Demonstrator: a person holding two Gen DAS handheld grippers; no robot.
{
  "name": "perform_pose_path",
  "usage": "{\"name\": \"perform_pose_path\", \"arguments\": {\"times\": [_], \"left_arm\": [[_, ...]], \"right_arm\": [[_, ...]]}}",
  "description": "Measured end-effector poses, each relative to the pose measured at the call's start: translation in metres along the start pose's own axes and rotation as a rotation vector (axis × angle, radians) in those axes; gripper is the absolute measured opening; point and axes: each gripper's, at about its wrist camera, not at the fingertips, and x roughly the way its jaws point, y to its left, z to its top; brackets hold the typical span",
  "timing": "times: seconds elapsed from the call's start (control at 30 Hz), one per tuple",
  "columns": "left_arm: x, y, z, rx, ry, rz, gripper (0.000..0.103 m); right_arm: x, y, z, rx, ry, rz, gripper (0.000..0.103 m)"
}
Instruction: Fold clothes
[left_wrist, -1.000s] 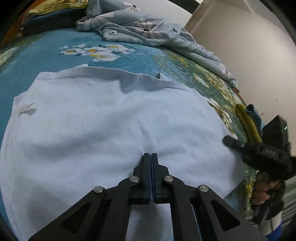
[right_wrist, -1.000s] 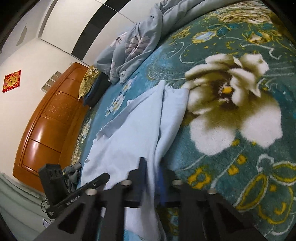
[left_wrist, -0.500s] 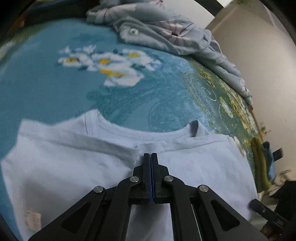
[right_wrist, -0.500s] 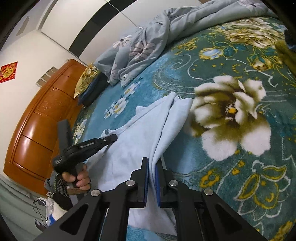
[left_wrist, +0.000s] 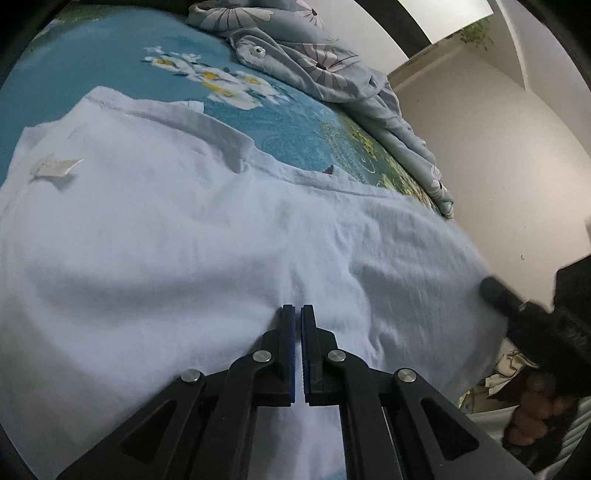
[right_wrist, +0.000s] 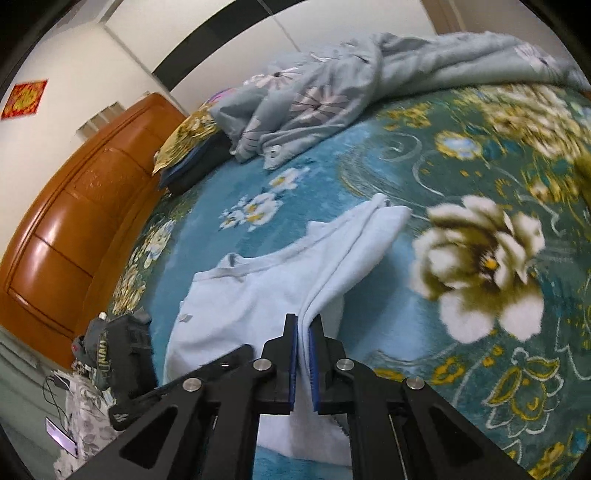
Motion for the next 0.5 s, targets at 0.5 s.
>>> {"name": "perform_pose_path", "arguments": {"times": [0.5], "left_arm": [[-0.174,0.113,-0.042,-0.214,-0.253,0.075,0.01]], "right_arm": [[0.066,0.185,-0.011,-0.291,0.079,0.125,0.006]]}}
